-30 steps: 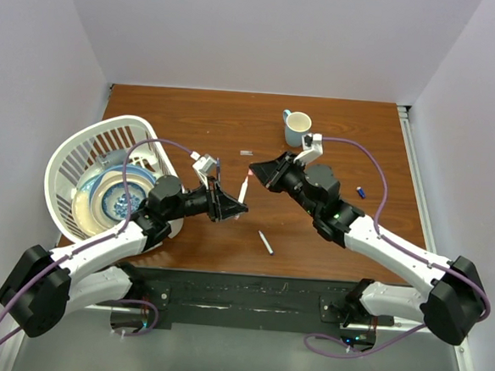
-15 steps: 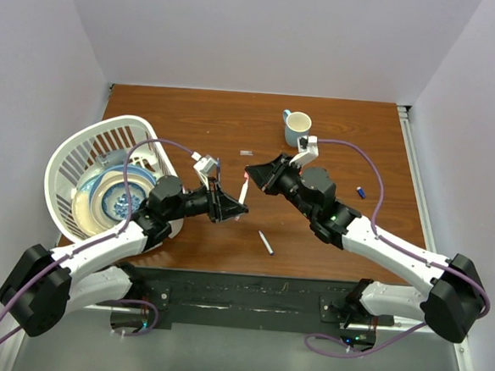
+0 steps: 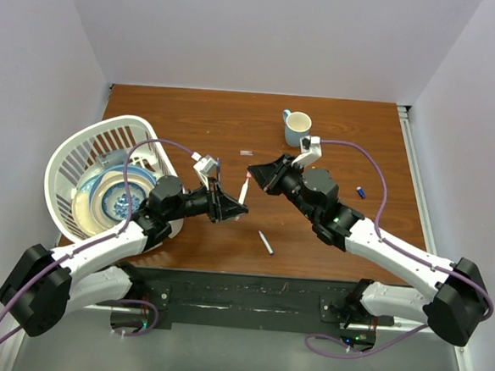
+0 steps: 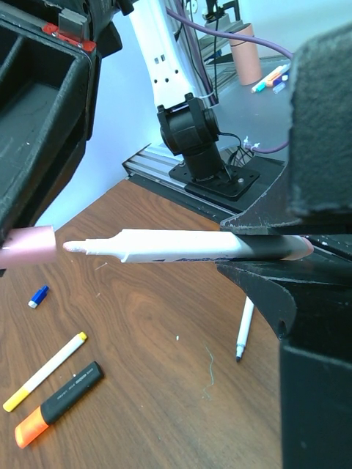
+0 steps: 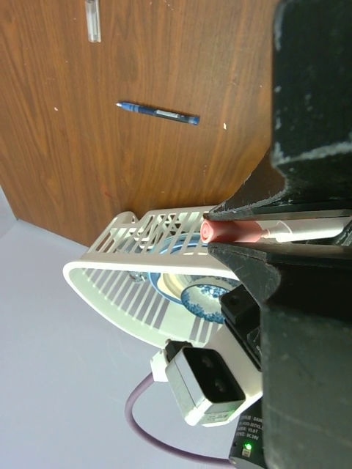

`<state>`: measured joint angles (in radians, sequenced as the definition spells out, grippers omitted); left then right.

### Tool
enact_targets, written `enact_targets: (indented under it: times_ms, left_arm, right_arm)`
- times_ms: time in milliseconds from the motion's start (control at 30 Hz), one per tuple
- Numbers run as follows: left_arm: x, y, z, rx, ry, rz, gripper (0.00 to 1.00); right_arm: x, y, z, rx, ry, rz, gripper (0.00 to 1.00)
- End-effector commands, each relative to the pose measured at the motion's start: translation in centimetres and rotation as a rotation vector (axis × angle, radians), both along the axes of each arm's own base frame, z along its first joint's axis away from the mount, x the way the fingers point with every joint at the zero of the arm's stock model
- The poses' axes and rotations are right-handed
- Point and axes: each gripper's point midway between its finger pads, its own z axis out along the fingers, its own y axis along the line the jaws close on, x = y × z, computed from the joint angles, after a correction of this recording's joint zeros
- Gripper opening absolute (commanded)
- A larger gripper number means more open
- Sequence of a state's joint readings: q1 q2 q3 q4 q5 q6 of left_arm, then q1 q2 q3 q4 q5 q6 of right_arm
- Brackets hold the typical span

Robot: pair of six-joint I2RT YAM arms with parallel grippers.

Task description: Insert the pens into the pen caps

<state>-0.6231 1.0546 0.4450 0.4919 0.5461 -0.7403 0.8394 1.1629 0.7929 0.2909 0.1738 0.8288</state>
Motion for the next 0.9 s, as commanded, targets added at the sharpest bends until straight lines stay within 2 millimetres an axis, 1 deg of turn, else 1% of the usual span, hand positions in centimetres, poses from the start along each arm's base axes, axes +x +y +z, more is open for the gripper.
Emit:
enact_targets:
  times_ms: [0,200,367,567,667,700,767,800,833,867]
  left_arm:
    - [0.0,-0.1,1.0,-0.024,-0.051,-0.007,0.00]
    - [0.1,-0.2,1.3,-0.026,-0.055,-0.005,0.00]
    - [0.1,-0.2,1.4,-0.027,-0.060,-0.007,0.00]
    - [0.1,-0.2,1.4,-0.026,-0.059,-0.007,0.00]
    - [0.1,-0.2,1.4,-0.026,-0.062,-0.007,0.00]
    - [0.3,-0.2,1.5,-0.025,-0.064,-0.001,0.00]
    - [0.3,-0.1,1.6,-0.020,-0.066,0.006,0.00]
    - [0.4,0.0,1.5,-0.017,-0.065,0.012,0.00]
    - [0.4,0.0,1.6,-0.018,-0.069,0.012,0.00]
    - [0.4,0.0,1.6,-0.016,-0.069,0.013,0.00]
  right_arm:
    - [0.2,-0.3,3.6,0.037,-0.068,-0.023,0.00]
    - [0.0,-0.2,3.0,0.029,-0.059,-0.012,0.00]
    - [-0.1,-0.4,1.7,0.005,-0.044,-0.013,0.00]
    - [-0.9,0.5,0.6,-0.015,-0.029,0.024,0.00]
    - [-1.8,0.9,-0.5,-0.033,-0.015,0.040,0.00]
    - [-2.4,1.1,-1.3,-0.047,-0.006,0.051,0.00]
    - [-2.8,0.9,-2.1,-0.064,0.004,0.047,0.00]
    - [-3.2,0.8,-3.0,-0.077,0.015,0.052,0.00]
    - [-3.4,0.6,-3.5,-0.085,0.022,0.044,0.00]
    - [-3.6,0.5,-3.5,-0.085,0.022,0.044,0.00]
